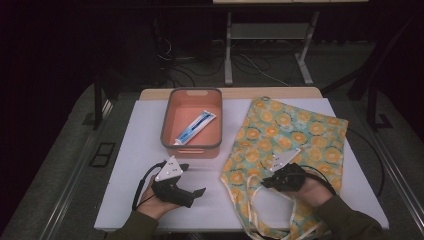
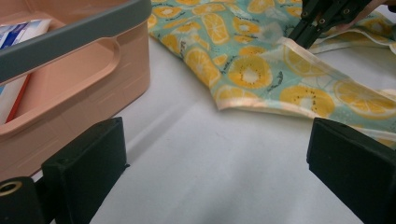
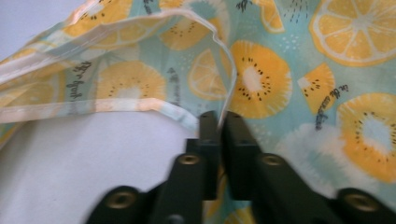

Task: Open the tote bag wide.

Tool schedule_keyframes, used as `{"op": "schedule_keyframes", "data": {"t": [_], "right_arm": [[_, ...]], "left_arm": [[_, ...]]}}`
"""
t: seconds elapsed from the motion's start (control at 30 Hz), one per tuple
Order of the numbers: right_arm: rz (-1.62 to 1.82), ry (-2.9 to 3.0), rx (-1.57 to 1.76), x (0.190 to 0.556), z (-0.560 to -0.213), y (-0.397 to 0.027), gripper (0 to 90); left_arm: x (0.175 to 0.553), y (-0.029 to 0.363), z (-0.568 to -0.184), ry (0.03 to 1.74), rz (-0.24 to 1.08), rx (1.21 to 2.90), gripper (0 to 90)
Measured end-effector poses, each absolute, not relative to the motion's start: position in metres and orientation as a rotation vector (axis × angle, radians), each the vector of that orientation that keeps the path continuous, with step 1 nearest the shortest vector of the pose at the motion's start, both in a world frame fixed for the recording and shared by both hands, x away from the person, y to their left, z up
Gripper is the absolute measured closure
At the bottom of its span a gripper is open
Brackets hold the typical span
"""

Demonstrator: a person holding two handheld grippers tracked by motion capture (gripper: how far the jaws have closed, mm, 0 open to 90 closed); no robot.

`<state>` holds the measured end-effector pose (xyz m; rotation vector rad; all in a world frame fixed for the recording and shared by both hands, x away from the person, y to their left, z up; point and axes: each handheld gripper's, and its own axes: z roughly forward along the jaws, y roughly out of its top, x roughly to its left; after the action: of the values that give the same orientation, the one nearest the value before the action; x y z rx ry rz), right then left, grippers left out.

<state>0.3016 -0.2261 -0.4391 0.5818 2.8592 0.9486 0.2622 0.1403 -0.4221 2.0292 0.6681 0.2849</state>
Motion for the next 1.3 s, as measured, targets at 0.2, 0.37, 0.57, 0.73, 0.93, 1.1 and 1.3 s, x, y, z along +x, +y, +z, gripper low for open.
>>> {"op": "schedule_keyframes", "data": {"t": [0.2,0.37,0.57,0.73,0.93,1.1,1.3], "right_arm": [[0.969,2.836,0.595,0.304,-0.433,-0.222,89.9],[1.044,2.771,0.634,0.316,-0.419,-0.208,90.0],[1.063,2.726,0.722,0.339,-0.419,-0.189,90.0],[1.045,2.733,0.759,0.344,-0.43,-0.184,83.0],[1.144,2.697,0.767,0.332,-0.415,-0.199,47.0],[1.208,2.711,0.72,0.308,-0.404,-0.213,38.9],[1.259,2.762,0.628,0.273,-0.406,-0.218,35.6]], "left_arm": [[0.263,0.14,-0.422,0.667,0.283,2.032,3.3],[0.264,0.14,-0.422,0.664,0.283,2.032,3.3],[0.264,0.141,-0.422,0.666,0.281,2.032,3.3],[0.263,0.142,-0.422,0.664,0.282,2.029,3.3],[0.263,0.141,-0.422,0.664,0.282,2.028,3.3],[0.262,0.141,-0.422,0.666,0.28,2.028,3.3],[0.262,0.14,-0.423,0.663,0.277,2.032,3.3]]}}
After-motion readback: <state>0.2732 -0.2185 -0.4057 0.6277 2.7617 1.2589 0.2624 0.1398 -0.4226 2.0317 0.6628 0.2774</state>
